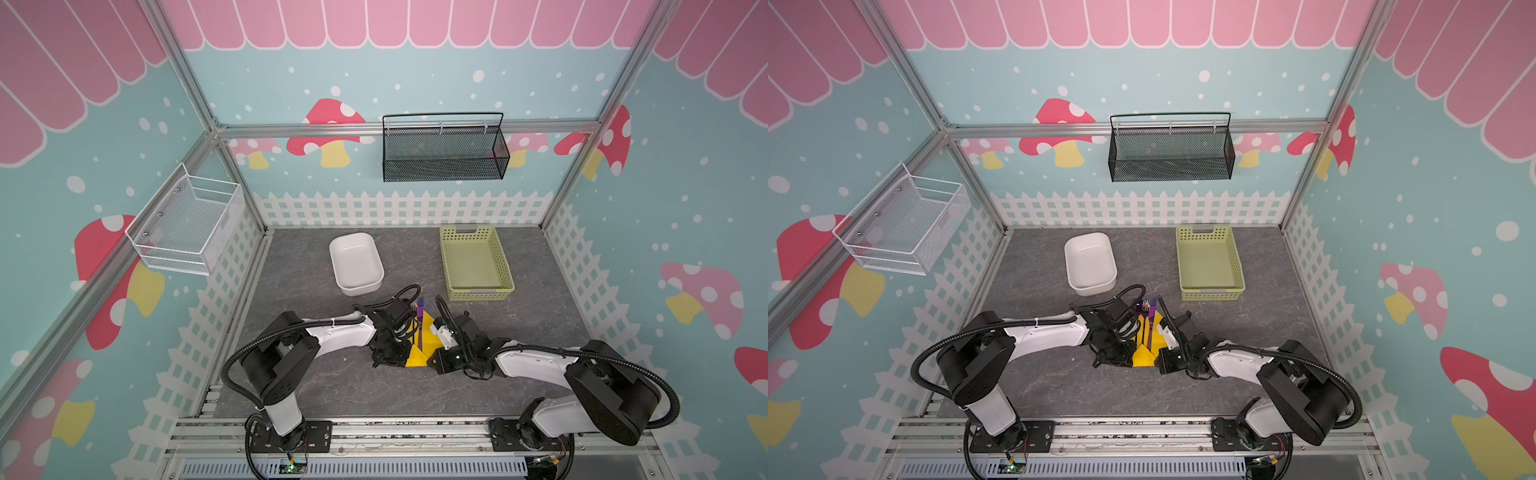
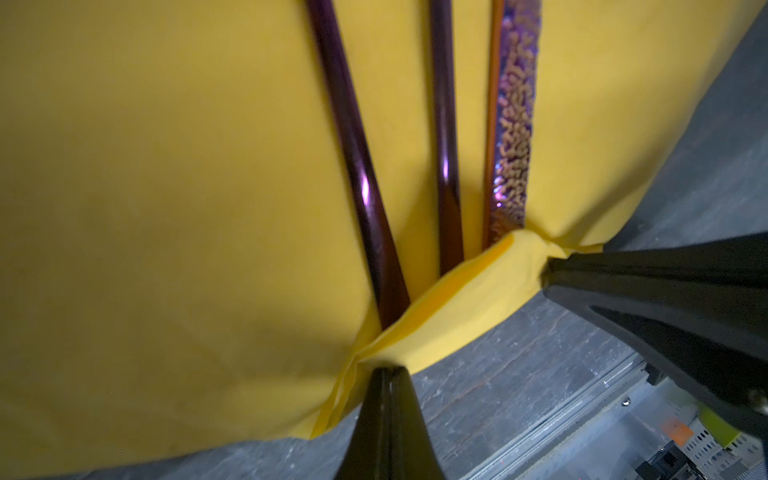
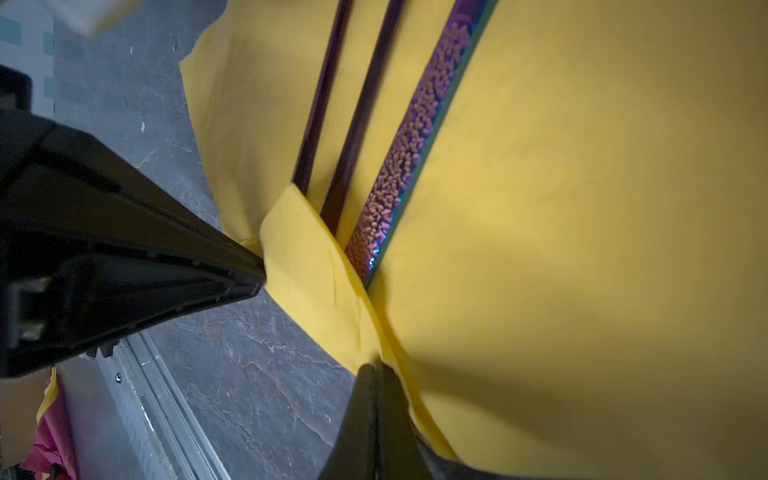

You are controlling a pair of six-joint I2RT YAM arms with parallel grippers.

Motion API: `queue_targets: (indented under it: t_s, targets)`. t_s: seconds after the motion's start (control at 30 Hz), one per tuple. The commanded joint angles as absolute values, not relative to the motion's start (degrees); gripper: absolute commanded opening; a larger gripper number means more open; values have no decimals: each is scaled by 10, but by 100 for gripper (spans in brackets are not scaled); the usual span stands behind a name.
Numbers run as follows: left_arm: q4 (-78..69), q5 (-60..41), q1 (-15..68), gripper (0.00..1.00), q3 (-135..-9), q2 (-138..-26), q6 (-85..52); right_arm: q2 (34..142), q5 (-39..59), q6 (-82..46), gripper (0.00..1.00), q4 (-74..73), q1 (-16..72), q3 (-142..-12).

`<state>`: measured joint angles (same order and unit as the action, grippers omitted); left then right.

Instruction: Place the utensils on the paper napkin and roll it up

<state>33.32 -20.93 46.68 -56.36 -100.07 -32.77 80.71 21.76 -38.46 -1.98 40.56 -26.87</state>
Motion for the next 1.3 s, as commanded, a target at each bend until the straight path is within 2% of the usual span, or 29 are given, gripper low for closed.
queue_targets:
  t_s: [0.0,0.33,0.83,0.9,1.03,1.27]
  targets:
    - [331,-189,465,0,-543,-1007,-335,824,190,-390,5,28,404,-255]
    - [314,-207,450,0,-517,-1011,-340,803,166,-382,5,74,397,-255]
    - [301,-220,444,0,-508,-1013,-344,717,111,-394,5,184,372,-262]
    - [301,-221,444,0,-508,-1010,-345,693,147,-399,5,171,370,-274]
    - [297,-224,444,0,-508,-1006,-344,660,308,-463,6,-22,369,-240]
    - [296,-223,444,0,-515,-991,-348,762,335,-450,6,-51,364,-246]
